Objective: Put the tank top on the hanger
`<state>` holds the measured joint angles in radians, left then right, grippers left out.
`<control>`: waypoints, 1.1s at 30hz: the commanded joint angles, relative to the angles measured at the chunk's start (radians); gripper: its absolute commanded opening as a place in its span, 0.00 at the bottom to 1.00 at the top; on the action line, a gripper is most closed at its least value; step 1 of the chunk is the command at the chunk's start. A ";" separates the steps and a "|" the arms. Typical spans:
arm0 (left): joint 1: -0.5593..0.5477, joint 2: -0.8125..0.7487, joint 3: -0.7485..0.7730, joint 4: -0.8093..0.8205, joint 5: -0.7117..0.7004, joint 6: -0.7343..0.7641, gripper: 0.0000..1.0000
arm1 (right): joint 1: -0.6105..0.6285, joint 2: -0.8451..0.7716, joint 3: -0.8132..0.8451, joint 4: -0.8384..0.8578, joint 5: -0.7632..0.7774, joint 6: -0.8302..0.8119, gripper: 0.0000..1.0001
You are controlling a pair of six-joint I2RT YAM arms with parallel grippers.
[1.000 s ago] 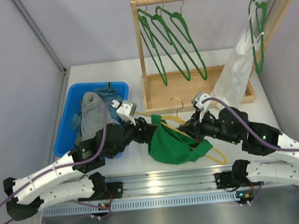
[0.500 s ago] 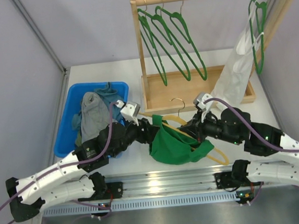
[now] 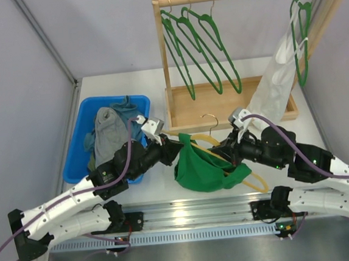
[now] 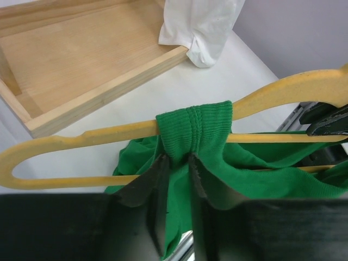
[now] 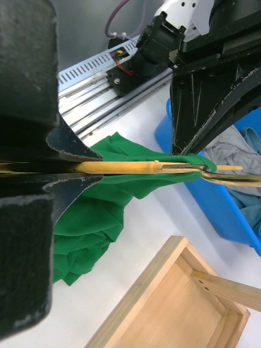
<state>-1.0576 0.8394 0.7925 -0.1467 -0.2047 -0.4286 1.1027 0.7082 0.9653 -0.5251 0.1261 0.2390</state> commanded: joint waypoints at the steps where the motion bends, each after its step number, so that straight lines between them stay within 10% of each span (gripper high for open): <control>1: 0.007 -0.023 0.001 0.079 0.016 0.010 0.16 | -0.010 -0.029 0.065 0.045 0.001 0.010 0.00; 4: 0.007 -0.029 0.008 0.072 0.004 0.008 0.00 | -0.010 -0.032 0.064 0.037 0.004 0.011 0.00; 30: 0.044 0.019 0.139 0.000 -0.081 0.036 0.00 | -0.010 -0.065 0.093 -0.029 0.046 0.011 0.00; 33: 0.044 0.039 0.151 -0.001 -0.073 0.033 0.21 | -0.009 -0.072 0.108 -0.038 0.050 0.013 0.00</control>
<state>-1.0195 0.8631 0.9020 -0.1661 -0.3012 -0.4057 1.1027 0.6590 1.0103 -0.5877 0.1505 0.2398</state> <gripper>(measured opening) 0.165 0.039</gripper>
